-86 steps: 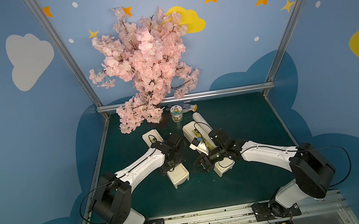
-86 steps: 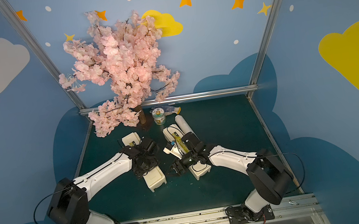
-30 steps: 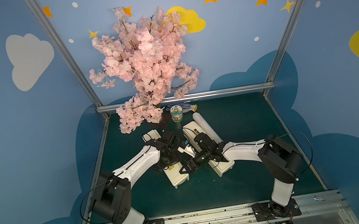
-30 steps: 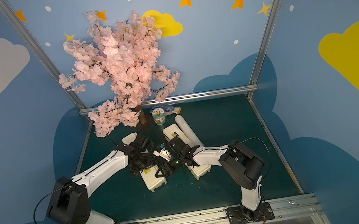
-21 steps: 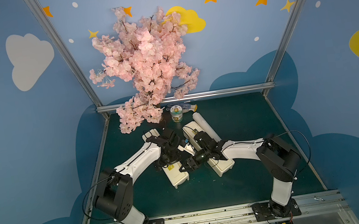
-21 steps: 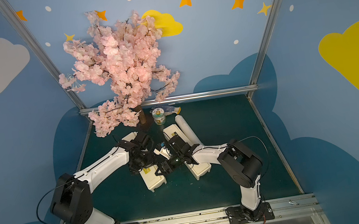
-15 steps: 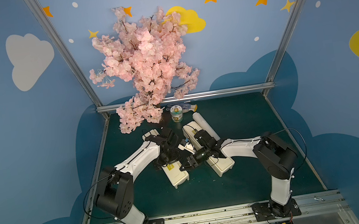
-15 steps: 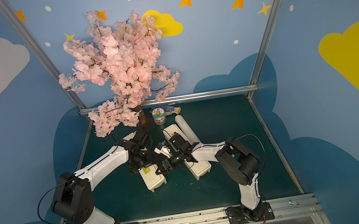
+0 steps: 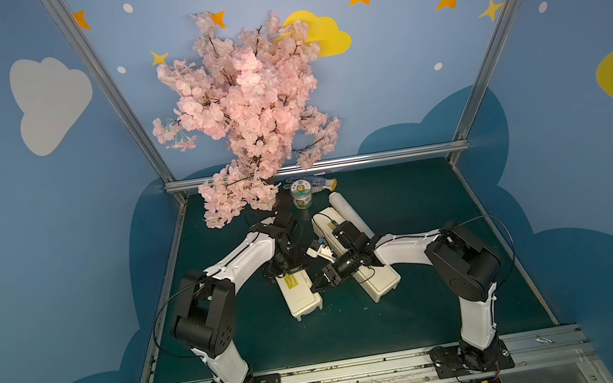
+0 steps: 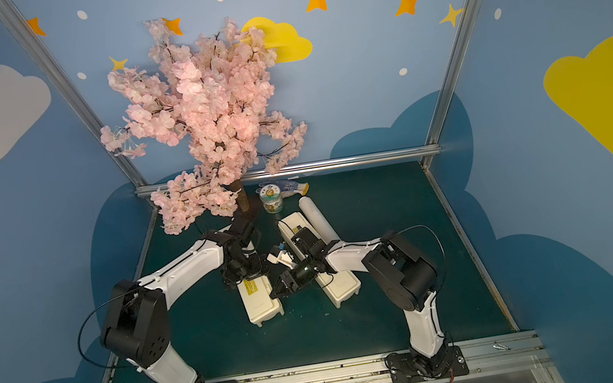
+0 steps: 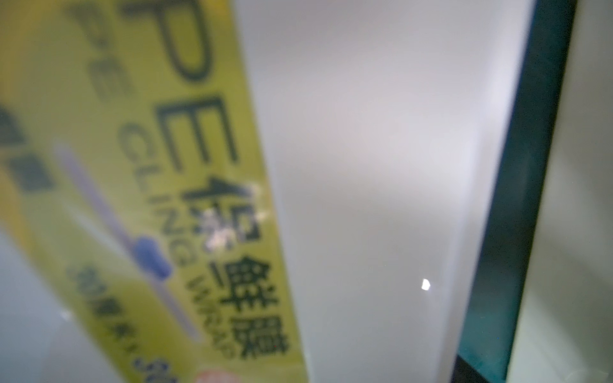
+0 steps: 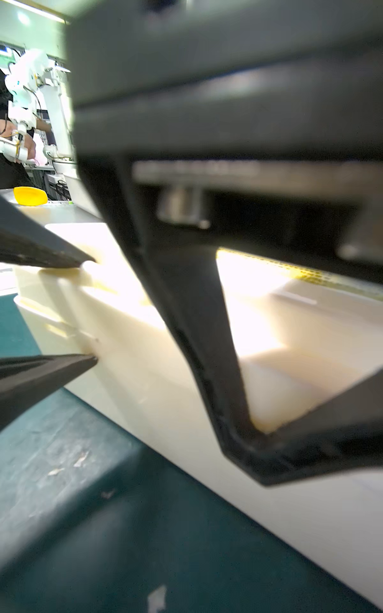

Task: Put plastic wrap rolls into dispensers
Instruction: Close the lid on the plastic wrap cutting box.

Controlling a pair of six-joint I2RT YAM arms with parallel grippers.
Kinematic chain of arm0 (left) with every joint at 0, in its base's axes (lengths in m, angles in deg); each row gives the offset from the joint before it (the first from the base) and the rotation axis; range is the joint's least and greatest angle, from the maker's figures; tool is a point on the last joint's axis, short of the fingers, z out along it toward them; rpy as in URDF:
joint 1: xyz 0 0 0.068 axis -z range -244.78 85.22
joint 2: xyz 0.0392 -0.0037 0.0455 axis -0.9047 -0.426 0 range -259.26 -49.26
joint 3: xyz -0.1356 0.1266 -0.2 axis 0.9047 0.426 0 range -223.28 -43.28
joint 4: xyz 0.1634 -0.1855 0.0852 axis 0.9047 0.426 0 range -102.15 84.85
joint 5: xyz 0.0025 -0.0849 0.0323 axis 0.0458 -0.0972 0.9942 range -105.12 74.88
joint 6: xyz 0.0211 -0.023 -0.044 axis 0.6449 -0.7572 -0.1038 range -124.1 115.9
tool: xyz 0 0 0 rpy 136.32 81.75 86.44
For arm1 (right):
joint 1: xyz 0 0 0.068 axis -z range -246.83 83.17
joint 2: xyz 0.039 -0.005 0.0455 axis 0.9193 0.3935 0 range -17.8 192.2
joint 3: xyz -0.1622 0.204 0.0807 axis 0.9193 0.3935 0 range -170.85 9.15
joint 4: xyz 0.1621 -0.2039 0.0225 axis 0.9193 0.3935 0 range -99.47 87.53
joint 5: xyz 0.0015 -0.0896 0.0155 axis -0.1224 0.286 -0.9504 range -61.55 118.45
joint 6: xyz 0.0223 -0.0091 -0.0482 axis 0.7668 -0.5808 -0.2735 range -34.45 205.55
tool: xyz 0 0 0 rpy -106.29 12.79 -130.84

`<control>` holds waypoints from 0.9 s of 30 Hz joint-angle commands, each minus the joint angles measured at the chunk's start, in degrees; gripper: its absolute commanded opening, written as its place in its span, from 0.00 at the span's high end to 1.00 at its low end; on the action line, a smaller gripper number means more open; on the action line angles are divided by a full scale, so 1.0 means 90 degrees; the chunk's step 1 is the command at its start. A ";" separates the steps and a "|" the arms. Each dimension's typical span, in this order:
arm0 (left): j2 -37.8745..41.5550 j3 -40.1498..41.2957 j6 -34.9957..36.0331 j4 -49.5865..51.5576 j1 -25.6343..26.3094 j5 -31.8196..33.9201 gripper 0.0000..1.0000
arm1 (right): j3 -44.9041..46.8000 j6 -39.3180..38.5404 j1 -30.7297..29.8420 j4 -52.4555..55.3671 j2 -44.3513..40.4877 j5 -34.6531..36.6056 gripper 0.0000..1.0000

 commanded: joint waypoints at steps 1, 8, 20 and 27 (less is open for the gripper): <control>-0.0167 -0.0334 0.0148 -0.0770 0.0032 -0.0493 0.01 | 0.0116 -0.0106 -0.0097 0.0713 0.0393 0.0234 0.58; -0.0014 0.0040 -0.0137 -0.1054 0.0027 -0.0582 0.01 | 0.0231 -0.0052 -0.0024 0.0349 0.0058 0.0294 0.50; -0.0106 0.0344 -0.0744 -0.1591 0.0007 -0.0959 0.02 | -0.0016 -0.0022 -0.0023 0.0372 0.0475 -0.0273 0.66; -0.0087 0.0565 -0.1007 -0.1816 0.0013 -0.1081 0.02 | -0.0118 -0.0174 -0.0139 0.0458 0.0631 -0.0545 0.76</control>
